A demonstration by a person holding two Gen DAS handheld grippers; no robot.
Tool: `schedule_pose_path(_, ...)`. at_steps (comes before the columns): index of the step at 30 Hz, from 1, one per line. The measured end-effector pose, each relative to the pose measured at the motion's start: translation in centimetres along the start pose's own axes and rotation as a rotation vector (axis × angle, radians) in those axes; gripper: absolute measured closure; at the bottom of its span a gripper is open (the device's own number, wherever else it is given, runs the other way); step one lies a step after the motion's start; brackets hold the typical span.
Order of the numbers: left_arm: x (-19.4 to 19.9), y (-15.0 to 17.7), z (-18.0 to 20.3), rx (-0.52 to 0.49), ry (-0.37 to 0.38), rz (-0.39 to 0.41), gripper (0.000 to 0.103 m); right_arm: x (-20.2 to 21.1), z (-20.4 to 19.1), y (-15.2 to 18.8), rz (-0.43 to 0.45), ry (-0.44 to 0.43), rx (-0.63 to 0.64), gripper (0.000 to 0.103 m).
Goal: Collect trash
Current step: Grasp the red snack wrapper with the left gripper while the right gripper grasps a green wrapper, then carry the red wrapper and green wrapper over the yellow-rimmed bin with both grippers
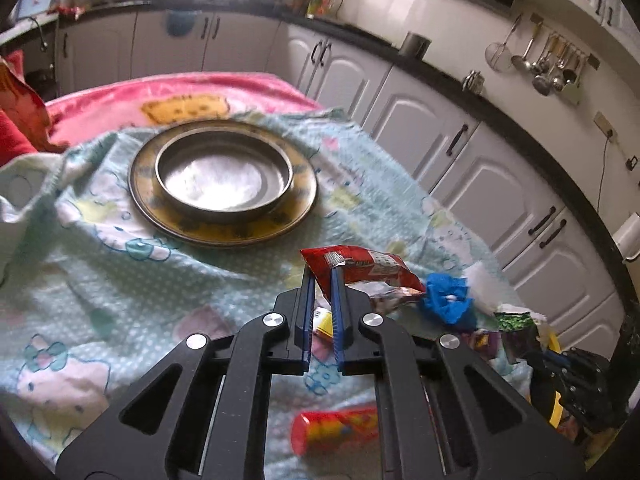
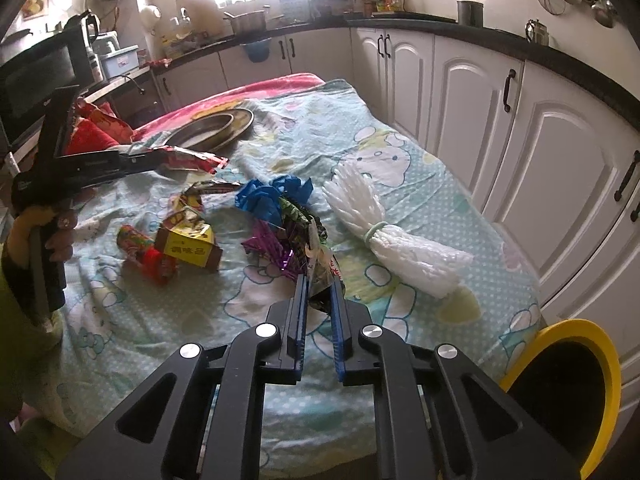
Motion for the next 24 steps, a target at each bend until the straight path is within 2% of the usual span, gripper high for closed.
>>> schedule_pose_path(14,4.6,1.7,6.3,-0.126,0.007,0.092,0.099,4.7,0.4,-0.9,0.088,-0.025,-0.017,0.092)
schedule_pose_path(24,4.6,2.9,10.5,-0.196,0.055,0.086,0.099,8.3,2.2,0.1,0.135,0.001,-0.057,0.092)
Point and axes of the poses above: each gripper's, at about its wrist camera, not at the fingertips, and x roughly against the way its jaws point, z to its right, y to its underside, the point moved 1 cm from there along -x, roughly the way its jaws point, and after that the axes turned 7 degrees about y, right-handed, at the moved point
